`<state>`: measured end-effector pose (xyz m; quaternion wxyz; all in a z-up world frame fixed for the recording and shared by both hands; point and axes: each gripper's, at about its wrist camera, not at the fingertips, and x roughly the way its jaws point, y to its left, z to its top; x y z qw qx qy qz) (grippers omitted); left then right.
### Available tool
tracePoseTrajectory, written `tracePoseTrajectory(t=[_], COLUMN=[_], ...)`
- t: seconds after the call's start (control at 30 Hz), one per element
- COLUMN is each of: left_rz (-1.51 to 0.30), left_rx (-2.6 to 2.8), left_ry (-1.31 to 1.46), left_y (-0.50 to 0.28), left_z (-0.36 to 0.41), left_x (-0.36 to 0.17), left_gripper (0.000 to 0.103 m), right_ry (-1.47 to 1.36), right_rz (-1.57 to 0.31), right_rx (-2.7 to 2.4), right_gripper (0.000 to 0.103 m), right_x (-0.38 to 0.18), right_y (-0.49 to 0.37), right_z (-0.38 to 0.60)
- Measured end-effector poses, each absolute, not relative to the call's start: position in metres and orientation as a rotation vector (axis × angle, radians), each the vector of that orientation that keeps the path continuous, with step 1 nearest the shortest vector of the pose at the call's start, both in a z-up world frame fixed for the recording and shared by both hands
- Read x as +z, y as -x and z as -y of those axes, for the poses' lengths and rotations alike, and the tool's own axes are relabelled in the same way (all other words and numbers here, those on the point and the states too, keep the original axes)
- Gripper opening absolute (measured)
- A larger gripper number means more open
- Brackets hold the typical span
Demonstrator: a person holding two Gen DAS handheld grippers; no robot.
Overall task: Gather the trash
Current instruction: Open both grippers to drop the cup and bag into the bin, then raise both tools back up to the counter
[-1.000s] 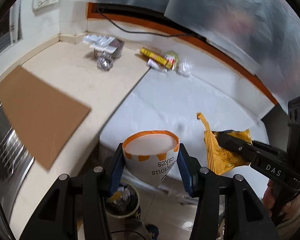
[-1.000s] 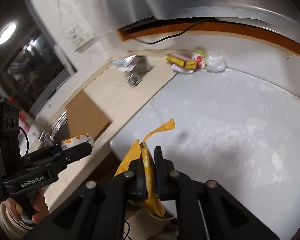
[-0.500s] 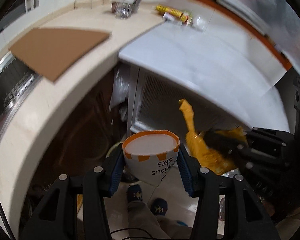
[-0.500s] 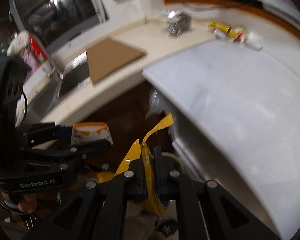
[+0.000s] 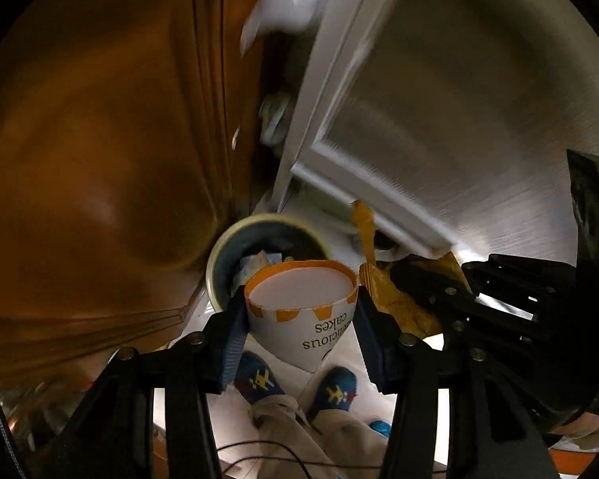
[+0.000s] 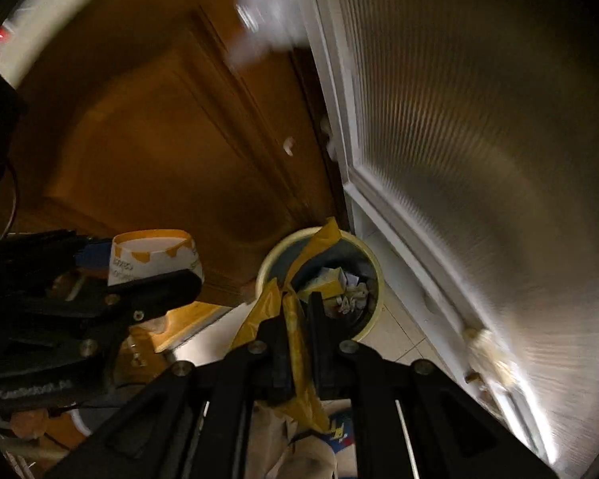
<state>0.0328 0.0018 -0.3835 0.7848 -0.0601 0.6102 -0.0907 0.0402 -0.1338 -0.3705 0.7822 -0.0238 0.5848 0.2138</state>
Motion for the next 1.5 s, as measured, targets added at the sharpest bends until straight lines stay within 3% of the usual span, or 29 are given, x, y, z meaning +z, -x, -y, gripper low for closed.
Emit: tracePoseTrajectory(t=[0.33, 0.37, 0.53, 0.63, 1.03, 1.5], left_rz=[-1.361, -1.370, -1.380, -1.388, -1.376, -1.308], left_rx=[-0.206, -0.203, -0.186, -0.176, -0.152, -0.129], left_ry=[0.047, 0.037, 0.024, 0.019, 0.017, 0.050], left_y=[-0.071, -0.072, -0.075, -0.078, -0.070, -0.038], left_z=[-0.011, -0.011, -0.018, -0.020, -0.017, -0.006], left_x=[-0.508, -0.517, -0.534, -0.541, -0.515, -0.374], left_gripper=[0.049, 0.050, 0.084, 0.084, 0.084, 0.084], right_ry=[0.046, 0.049, 0.073, 0.070, 0.078, 0.035], right_rz=[-1.331, -1.337, -1.367, -1.383, -1.368, -1.309], right_rx=[0.426, 0.427, 0.429, 0.422, 0.411, 0.366], right_gripper=[0.012, 0.018, 0.040, 0.044, 0.045, 0.045], right_x=[-0.517, -0.525, -0.558, -0.565, -0.538, -0.399], right_y=[-0.073, -0.076, -0.083, -0.083, -0.068, -0.032], right_z=[0.125, 0.123, 0.115, 0.118, 0.121, 0.132])
